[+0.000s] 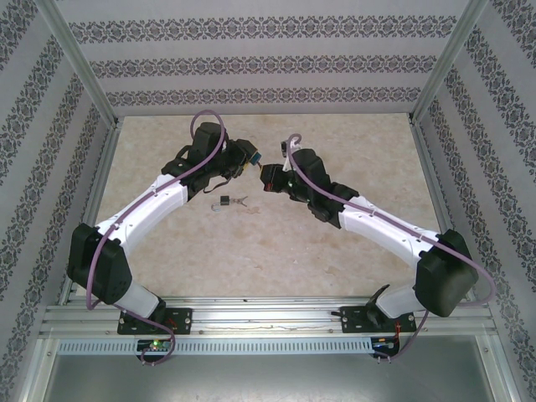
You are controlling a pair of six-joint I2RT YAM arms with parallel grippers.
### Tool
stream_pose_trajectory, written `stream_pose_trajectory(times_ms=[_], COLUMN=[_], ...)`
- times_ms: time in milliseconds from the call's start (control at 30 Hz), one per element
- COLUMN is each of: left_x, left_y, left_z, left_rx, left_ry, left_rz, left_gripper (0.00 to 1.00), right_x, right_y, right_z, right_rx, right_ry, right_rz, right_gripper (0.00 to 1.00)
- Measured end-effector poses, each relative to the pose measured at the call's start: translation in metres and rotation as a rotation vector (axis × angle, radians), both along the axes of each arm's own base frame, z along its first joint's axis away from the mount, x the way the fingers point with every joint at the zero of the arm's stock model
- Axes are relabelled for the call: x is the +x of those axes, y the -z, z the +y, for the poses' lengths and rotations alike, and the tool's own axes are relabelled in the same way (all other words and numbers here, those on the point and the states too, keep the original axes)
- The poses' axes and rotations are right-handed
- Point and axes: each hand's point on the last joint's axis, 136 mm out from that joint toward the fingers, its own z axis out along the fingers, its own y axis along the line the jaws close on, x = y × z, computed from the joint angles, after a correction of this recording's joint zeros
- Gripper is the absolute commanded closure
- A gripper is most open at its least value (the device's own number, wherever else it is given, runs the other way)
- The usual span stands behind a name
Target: Unlock with the key
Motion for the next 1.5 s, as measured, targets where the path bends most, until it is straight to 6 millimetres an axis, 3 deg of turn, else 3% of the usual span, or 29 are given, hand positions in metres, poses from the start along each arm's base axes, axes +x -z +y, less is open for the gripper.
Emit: stream_pose_trajectory(times_ms=[367,867,1233,1500], left_x=[-0.002,0.001,0.001,0.0], left_y=[0.001,-0.004,-0.005,-0.009], left_z=[-0.002,-0.002,-0.001,-0.002], left_rx=[-0.005,-0.012,-0.011,-0.018], left_ry=[0.014,0.007,0.003,0.004], left_rz=[0.009,-0.013,-0.017,-0.022], left_gripper=[0.7,0.7,0.7,0.7], right_x=[-0.004,-0.002,0.005,0.005], right_y=[0.0,-0.014,-0.001,-0.008], right_z=[0.001,0.007,-0.007,-0.007], right_rx=[-0.173,-0.082,-0.064,-0.015], right_ry=[-0.005,0.023,-0.018,-0.079], right_rz=[-0.131,-0.043,-0.08,-0.111], right_gripper=[1.0,1.0,1.0,1.0])
